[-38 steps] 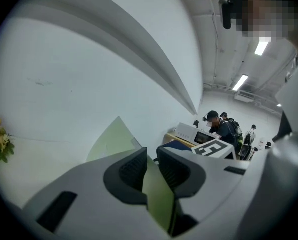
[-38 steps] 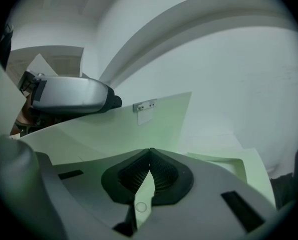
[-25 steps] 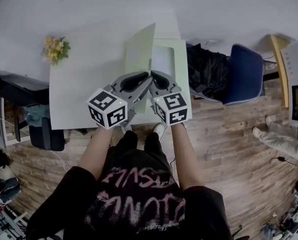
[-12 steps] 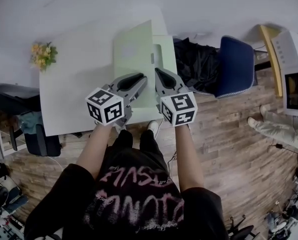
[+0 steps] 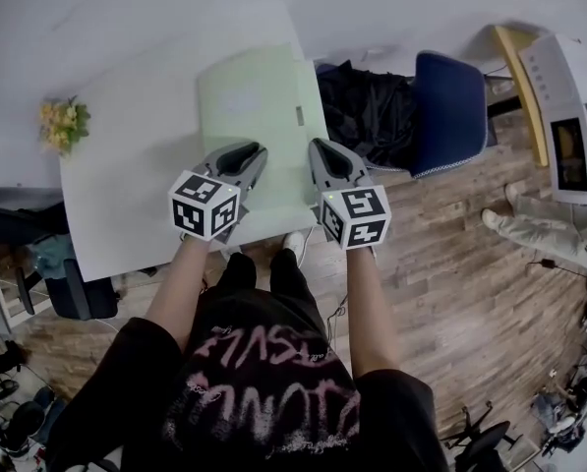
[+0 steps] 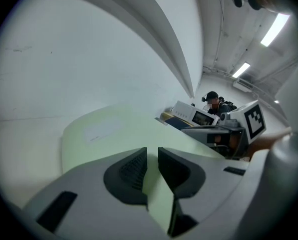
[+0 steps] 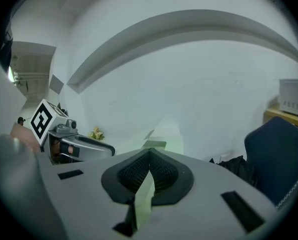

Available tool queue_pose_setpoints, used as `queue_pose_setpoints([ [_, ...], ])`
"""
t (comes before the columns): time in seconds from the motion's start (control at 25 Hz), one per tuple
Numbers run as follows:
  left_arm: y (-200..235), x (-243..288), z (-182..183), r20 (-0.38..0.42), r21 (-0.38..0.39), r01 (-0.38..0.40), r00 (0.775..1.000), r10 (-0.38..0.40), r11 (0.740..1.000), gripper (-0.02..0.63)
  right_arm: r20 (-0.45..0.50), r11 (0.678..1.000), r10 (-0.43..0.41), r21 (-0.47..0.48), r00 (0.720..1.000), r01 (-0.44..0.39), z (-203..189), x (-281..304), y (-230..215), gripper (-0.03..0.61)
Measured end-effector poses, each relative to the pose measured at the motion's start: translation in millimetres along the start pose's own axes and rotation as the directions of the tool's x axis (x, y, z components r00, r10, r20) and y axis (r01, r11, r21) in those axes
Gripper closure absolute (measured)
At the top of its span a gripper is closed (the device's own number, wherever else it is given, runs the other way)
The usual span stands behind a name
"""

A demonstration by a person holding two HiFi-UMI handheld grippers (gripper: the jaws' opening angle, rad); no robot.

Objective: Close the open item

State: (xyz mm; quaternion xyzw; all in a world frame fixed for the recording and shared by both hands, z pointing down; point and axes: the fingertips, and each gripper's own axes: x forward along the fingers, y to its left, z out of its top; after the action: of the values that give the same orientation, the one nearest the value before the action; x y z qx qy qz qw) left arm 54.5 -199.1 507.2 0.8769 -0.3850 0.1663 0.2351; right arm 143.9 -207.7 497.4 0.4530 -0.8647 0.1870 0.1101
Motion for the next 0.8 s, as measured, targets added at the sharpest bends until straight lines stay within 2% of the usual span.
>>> queue_pose_setpoints([
  [0.24, -3, 16, -7, -0.027, 0.003, 0.009, 1.0, -0.009, 1.0, 0.545, -0.021, 0.998, -0.021, 0.059, 1.0, 0.022, -19, -6, -18, 0.569],
  [0.4, -13, 33, -22, -0.099, 0.05, 0.041, 0.994, -0.036, 0.998, 0.55, -0.06, 0.997, -0.031, 0.063, 0.998, 0.035, -34, -6, -28, 0.569],
  [0.52, -18, 47, -33, -0.162, 0.102, 0.056, 0.986, -0.039, 0.993, 0.561, -0.12, 1.0, -0.021, 0.021, 0.993, 0.024, -52, 0, -24, 0.569],
  [0.64, -20, 55, -38, -0.218, 0.178, 0.055, 0.976, -0.016, 0.982, 0.565, -0.146, 0.999, -0.054, -0.006, 0.988, 0.054, -61, 2, -27, 0.569],
  [0.8, -21, 59, -45, -0.266, 0.201, 0.08, 0.964, -0.025, 0.976, 0.568, -0.165, 0.996, -0.092, -0.028, 0.982, 0.089, -61, 8, -36, 0.568],
])
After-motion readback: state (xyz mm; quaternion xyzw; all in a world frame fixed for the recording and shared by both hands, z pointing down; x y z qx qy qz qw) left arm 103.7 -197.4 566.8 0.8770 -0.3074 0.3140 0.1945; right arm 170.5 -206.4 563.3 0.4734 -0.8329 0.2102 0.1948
